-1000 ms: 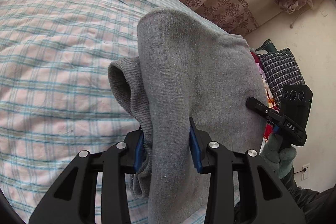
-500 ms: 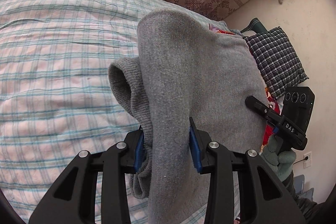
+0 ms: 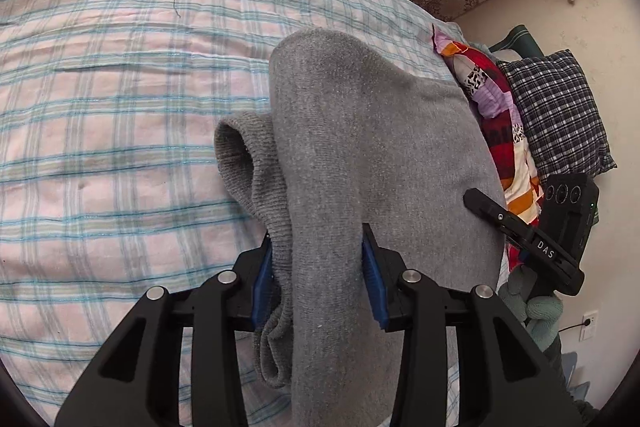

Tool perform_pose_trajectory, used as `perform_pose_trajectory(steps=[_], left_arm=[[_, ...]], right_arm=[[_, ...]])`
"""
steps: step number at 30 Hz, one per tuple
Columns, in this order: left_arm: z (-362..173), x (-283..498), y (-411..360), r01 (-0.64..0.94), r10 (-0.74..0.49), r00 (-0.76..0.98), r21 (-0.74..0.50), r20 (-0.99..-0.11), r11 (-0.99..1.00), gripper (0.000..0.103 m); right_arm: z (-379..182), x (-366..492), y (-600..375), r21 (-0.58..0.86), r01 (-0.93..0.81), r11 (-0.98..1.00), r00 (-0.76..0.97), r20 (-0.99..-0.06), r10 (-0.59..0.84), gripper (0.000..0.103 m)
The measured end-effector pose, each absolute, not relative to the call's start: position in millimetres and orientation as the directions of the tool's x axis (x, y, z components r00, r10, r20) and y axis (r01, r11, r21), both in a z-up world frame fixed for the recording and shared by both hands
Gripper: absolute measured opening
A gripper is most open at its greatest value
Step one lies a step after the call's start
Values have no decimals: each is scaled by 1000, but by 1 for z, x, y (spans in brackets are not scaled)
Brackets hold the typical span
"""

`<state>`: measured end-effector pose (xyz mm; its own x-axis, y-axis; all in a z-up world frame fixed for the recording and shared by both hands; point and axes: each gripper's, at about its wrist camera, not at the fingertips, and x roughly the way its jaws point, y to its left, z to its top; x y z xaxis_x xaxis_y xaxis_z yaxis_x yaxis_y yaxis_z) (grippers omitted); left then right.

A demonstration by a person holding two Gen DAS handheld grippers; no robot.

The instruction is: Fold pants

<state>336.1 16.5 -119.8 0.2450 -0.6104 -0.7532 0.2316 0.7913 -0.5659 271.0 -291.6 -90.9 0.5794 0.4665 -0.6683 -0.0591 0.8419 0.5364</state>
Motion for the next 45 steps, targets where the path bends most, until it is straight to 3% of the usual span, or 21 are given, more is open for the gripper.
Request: perform_pose_trajectory(steps=[2, 5, 10, 15, 18, 23, 28, 33, 35, 37, 40, 45], left_arm=[[-120, 336, 12, 246, -591, 253, -540, -766, 805, 44], [-116, 332, 7, 275, -538, 274, -471, -797, 838, 49], [-104, 324, -1, 305, -431, 338, -336, -836, 891, 53], [-77, 295, -17, 330, -238, 483, -77, -843, 941, 56], [-66, 276, -22, 353, -204, 529, -6, -824, 936, 59], [-77, 264, -31, 389, -175, 502, 40, -847, 920, 59], [-84, 257, -30, 381, -166, 494, 40, -854, 924, 59], [-68, 238, -30, 374, -166, 535, 56, -828, 926, 78], [-61, 228, -31, 378, -174, 556, 61, -813, 924, 89], [-54, 216, -34, 386, -185, 576, 65, -796, 920, 101], [-47, 200, -41, 389, -179, 596, 86, -783, 917, 101], [-38, 180, -48, 370, -160, 611, 101, -775, 923, 101]], right_arm=[[-91, 269, -292, 508, -43, 860, 585, -685, 434, 38], [-85, 265, -292, 441, -19, 897, 598, -714, 364, 43], [-53, 232, -286, 216, 39, 976, 682, -719, 132, 45], [-31, 186, -262, 209, -42, 977, 724, -668, 174, 48], [-41, 176, -244, 167, -87, 982, 699, -693, 180, 50], [-85, 186, -241, 163, -28, 986, 620, -771, 145, 51], [-88, 184, -244, 178, -19, 984, 614, -775, 152, 51], [-61, 162, -243, 175, -27, 984, 653, -742, 150, 55], [-54, 148, -241, 157, -27, 987, 667, -733, 134, 64], [-51, 134, -239, 148, -25, 989, 671, -731, 126, 65], [-48, 117, -238, 135, -13, 991, 676, -729, 108, 75], [-39, 93, -232, 131, -14, 991, 701, -706, 103, 81]])
